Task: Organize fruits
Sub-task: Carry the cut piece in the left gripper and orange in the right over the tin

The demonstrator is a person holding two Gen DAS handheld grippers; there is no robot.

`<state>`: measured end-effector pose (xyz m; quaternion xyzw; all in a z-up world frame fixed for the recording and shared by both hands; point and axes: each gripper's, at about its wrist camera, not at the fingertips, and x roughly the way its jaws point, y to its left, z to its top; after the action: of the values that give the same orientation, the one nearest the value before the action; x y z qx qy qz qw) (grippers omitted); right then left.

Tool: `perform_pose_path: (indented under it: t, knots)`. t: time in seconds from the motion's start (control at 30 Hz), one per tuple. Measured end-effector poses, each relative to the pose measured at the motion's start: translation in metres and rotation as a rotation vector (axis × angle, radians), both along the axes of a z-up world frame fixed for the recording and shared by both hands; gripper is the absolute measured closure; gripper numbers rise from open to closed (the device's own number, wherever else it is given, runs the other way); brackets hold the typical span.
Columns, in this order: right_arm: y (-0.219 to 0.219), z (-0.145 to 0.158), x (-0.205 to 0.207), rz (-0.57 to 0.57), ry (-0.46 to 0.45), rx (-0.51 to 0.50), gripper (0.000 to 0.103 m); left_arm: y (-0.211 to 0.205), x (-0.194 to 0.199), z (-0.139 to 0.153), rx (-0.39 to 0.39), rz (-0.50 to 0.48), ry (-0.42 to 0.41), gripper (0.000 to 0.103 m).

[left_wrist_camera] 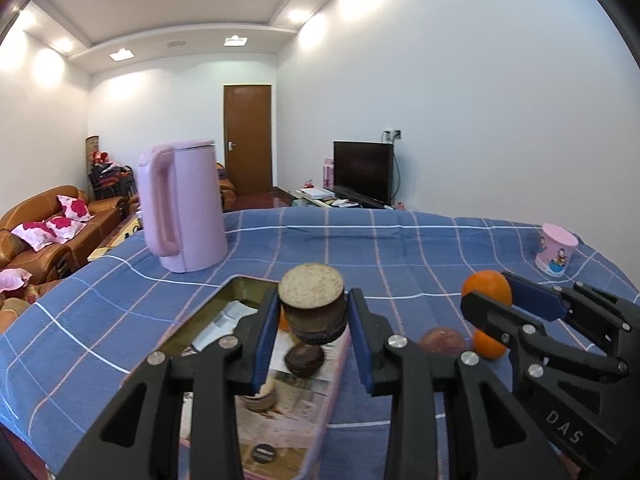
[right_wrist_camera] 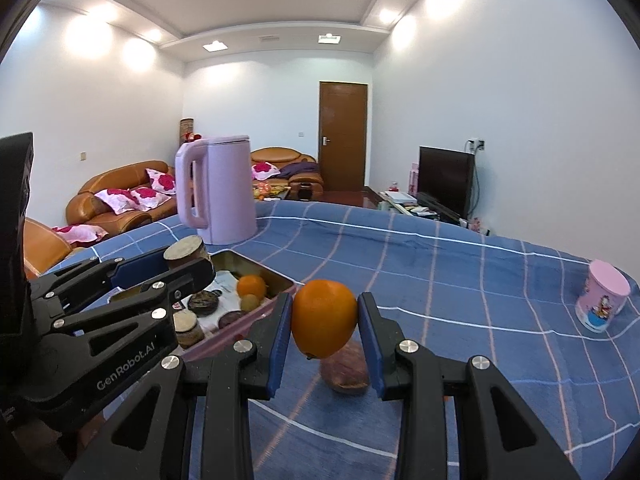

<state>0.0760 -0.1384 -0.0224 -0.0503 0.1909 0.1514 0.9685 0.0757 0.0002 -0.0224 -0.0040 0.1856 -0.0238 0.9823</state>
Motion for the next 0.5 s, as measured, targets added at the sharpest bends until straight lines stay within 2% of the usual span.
perform_pose_path:
  t: [0.5]
  knots:
    - [0.05, 0.0, 0.023, 0.087, 0.019, -0.008, 0.068, 0.059, 0.016, -0.001, -0.016, 0.126, 0.016, 0.067]
